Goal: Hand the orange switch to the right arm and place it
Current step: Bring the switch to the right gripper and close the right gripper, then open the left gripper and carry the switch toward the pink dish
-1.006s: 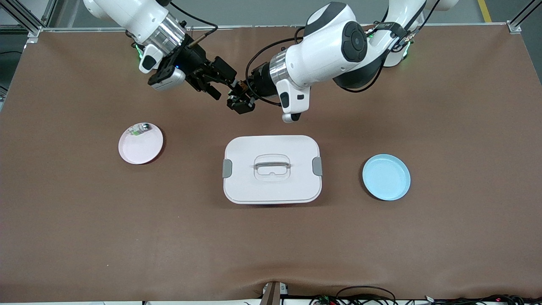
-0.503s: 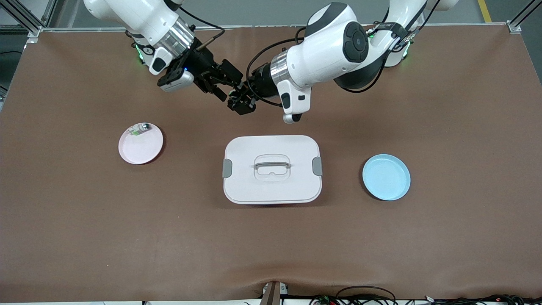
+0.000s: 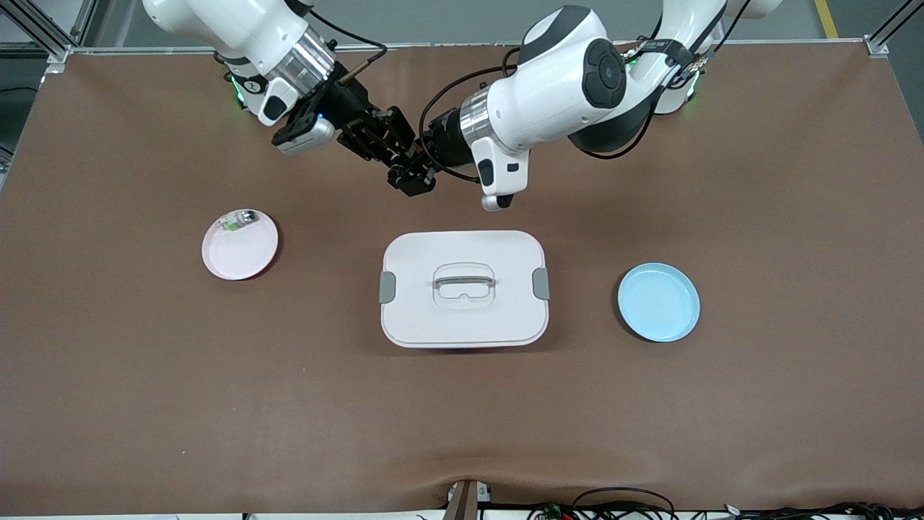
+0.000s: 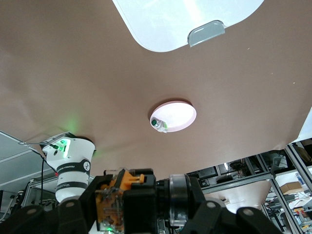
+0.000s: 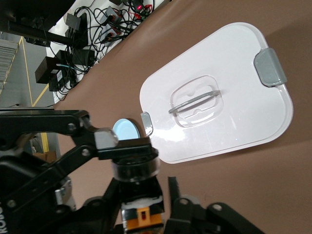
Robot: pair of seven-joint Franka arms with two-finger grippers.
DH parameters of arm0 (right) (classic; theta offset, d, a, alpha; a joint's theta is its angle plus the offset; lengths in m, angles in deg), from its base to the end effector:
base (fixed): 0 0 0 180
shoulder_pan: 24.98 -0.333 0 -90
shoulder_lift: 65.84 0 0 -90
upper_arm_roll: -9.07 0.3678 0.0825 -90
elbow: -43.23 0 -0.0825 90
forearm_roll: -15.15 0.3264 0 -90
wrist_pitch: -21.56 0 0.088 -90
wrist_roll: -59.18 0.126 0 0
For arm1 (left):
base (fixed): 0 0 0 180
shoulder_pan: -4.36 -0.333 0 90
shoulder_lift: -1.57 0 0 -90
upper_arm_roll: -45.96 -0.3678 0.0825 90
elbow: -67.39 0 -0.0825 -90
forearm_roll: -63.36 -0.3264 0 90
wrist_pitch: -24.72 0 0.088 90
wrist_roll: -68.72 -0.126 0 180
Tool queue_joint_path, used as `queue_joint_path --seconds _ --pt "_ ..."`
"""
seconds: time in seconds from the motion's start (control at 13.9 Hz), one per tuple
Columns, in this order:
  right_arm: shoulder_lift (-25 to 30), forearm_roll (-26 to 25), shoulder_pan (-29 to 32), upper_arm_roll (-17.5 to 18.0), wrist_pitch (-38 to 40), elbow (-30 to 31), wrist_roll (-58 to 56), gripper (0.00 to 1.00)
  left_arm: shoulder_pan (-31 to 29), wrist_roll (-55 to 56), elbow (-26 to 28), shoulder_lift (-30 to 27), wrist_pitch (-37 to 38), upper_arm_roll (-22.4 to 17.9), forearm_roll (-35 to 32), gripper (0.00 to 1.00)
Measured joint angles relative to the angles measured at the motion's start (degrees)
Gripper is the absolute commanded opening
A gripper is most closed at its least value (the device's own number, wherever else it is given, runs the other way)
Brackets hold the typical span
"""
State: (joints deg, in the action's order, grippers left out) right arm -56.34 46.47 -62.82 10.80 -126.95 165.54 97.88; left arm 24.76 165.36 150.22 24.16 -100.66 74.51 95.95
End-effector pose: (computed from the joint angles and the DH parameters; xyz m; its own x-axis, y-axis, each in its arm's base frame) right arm 0.3862 0.3144 0.6067 0.9227 -0.3790 0.0708 -0.2395 -0.7072 -0.6652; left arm 0.4709 -0.4792 0.5837 0.3492 0.6307 -0.6930 0.9260 -0.3456 0.1521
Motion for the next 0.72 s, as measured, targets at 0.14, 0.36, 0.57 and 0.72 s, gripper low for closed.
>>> queue_joint_path --seconds 0.14,0.36,0.57,0.72 --pt "0.0 0.0 0.0 0.0 -0.1 0.0 0.0 0.00 0.0 0.0 0.0 0.0 0.0 0.0 0.0 0.41" --pt "0.0 0.0 0.0 0.0 -0.1 0.0 0.3 0.00 0.0 0.0 -0.1 0.0 0.0 0.0 0.0 0.96" --pt "-0.2 0.0 0.0 -0.1 0.3 -0.1 1.5 0.00 -0.2 0.0 -0.5 0.0 -0.3 -0.1 0.0 1.00" --pt "-0.4 0.0 0.0 -0.2 0.3 -0.3 1.8 0.00 -0.4 0.0 -1.1 -0.1 -0.3 -0.2 0.0 1.00"
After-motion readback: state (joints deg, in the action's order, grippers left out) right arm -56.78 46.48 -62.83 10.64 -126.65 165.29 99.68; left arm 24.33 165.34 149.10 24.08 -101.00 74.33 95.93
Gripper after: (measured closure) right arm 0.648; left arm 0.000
